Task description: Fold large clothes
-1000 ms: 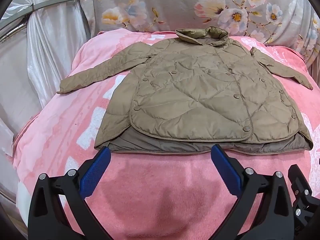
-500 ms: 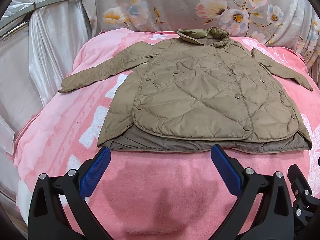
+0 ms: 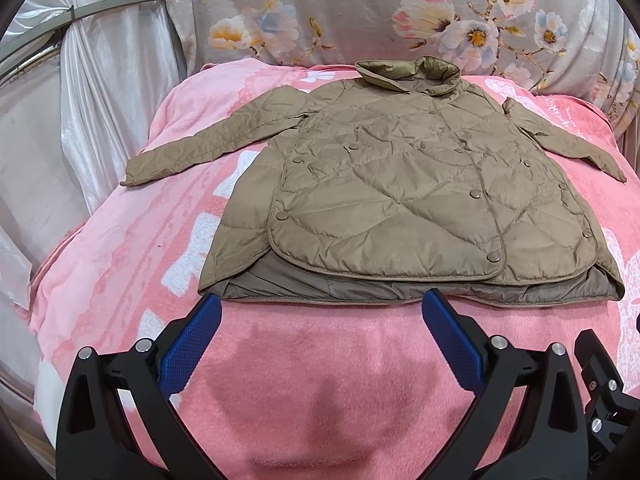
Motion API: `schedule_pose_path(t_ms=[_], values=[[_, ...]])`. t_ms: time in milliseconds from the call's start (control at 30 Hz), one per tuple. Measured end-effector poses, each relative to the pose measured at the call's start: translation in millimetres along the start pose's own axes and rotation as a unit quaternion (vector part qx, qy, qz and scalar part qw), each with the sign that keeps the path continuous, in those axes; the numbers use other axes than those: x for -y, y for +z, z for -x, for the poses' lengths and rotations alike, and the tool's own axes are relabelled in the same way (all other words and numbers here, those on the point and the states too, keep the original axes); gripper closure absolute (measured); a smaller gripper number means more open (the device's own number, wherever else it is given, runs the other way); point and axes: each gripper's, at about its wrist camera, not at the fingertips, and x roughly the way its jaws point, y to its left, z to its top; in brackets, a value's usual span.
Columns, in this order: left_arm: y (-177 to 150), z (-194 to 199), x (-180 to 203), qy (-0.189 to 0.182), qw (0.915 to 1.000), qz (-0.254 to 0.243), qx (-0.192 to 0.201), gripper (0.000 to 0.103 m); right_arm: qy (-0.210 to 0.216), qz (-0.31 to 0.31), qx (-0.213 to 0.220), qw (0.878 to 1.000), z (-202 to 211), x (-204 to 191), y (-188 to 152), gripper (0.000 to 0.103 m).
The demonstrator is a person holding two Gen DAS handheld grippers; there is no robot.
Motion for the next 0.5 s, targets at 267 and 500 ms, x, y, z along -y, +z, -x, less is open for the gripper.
schedule_pose_path(t_ms=[267,500], values=[[1.8,2.5,-5.6,-0.002,1.0000,0.001,0.000,0.005,0.002,0.002,-0.002,1.000,-1.9,-2.3,-0.2,0.005],[2.1,3.0,-6.6,0.000,1.0000,0.001,0.001,0.005,0.002,0.002,-0.002,1.000,-1.9,-4.3,0.1,0.005]])
